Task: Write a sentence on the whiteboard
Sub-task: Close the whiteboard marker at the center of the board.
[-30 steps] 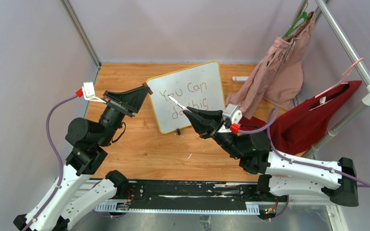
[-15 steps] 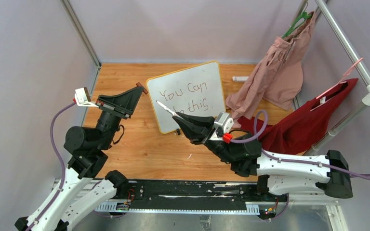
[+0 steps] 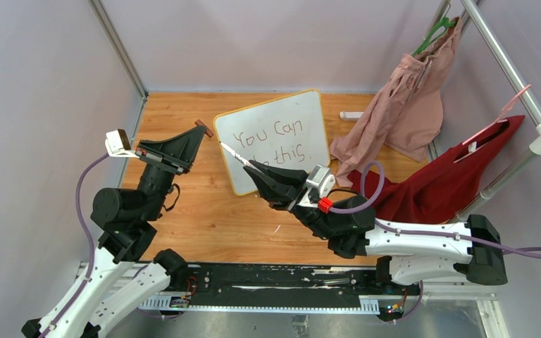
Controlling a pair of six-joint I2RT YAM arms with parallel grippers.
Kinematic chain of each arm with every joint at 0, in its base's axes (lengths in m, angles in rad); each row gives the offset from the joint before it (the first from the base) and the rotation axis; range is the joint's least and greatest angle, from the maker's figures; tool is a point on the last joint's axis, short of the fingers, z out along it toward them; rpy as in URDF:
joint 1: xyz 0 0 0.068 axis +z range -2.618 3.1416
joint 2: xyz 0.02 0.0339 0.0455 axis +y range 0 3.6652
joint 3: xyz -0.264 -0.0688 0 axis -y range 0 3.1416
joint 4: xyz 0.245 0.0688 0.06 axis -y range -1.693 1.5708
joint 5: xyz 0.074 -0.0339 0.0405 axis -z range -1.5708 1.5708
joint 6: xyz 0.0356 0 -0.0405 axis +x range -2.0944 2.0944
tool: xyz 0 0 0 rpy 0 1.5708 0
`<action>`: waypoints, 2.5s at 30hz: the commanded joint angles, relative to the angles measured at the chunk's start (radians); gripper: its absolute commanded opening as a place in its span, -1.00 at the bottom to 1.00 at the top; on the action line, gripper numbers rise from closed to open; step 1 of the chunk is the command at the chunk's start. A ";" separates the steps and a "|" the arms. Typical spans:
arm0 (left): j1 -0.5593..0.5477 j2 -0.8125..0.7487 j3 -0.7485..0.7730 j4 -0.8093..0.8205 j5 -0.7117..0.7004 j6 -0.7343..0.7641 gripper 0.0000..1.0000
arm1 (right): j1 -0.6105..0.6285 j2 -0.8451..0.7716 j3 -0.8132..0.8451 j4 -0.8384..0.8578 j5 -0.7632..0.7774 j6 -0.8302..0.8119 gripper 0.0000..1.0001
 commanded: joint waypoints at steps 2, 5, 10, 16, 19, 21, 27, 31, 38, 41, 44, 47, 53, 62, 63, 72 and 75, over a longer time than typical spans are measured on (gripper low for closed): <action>-0.005 -0.013 -0.011 0.032 0.005 -0.022 -1.00 | 0.015 0.011 0.044 0.068 0.017 -0.025 -1.00; -0.004 -0.013 -0.012 0.032 0.008 -0.026 -1.00 | 0.015 0.016 0.049 0.068 0.018 -0.025 -1.00; -0.005 -0.011 -0.014 0.032 0.021 -0.033 -1.00 | 0.015 0.024 0.058 0.068 0.019 -0.025 -1.00; -0.005 -0.012 -0.017 0.032 0.033 -0.038 -1.00 | 0.014 0.032 0.067 0.068 0.025 -0.024 -1.00; -0.006 -0.012 -0.018 0.032 0.040 -0.040 -1.00 | 0.015 0.035 0.069 0.070 0.026 -0.025 -1.00; -0.005 -0.012 -0.020 0.032 0.043 -0.043 -1.00 | 0.015 0.035 0.073 0.069 0.027 -0.025 -1.00; -0.005 -0.017 -0.022 0.032 0.043 -0.045 -1.00 | 0.015 0.038 0.074 0.065 0.032 -0.020 -1.00; -0.005 -0.023 -0.019 0.032 0.038 -0.044 -1.00 | 0.015 0.037 0.072 0.058 0.032 -0.017 -1.00; -0.004 -0.028 -0.003 0.031 0.034 -0.031 -1.00 | 0.016 0.036 0.073 0.042 0.030 -0.007 -1.00; -0.004 -0.031 -0.003 0.032 0.034 -0.031 -1.00 | 0.018 0.038 0.075 0.039 0.027 -0.004 -1.00; -0.004 -0.033 -0.003 0.032 0.031 -0.031 -1.00 | 0.019 0.040 0.078 0.033 0.022 -0.002 -1.00; -0.004 -0.034 0.000 0.032 0.028 -0.028 -1.00 | 0.022 0.039 0.082 0.026 0.019 -0.001 -1.00; -0.004 -0.029 0.004 0.032 0.025 -0.025 -1.00 | 0.027 0.041 0.085 0.017 0.016 -0.001 -1.00; -0.005 -0.027 0.006 0.032 0.031 -0.028 -1.00 | 0.030 0.041 0.090 0.017 0.016 -0.005 -1.00; -0.005 -0.028 0.006 0.032 0.033 -0.028 -1.00 | 0.030 0.042 0.091 0.017 0.016 -0.005 -1.00; -0.004 -0.027 0.005 0.032 0.045 -0.036 -1.00 | 0.031 0.048 0.097 0.019 0.022 -0.012 -1.00; -0.004 -0.027 0.004 0.032 0.044 -0.039 -1.00 | 0.030 0.050 0.099 0.019 0.022 -0.012 -1.00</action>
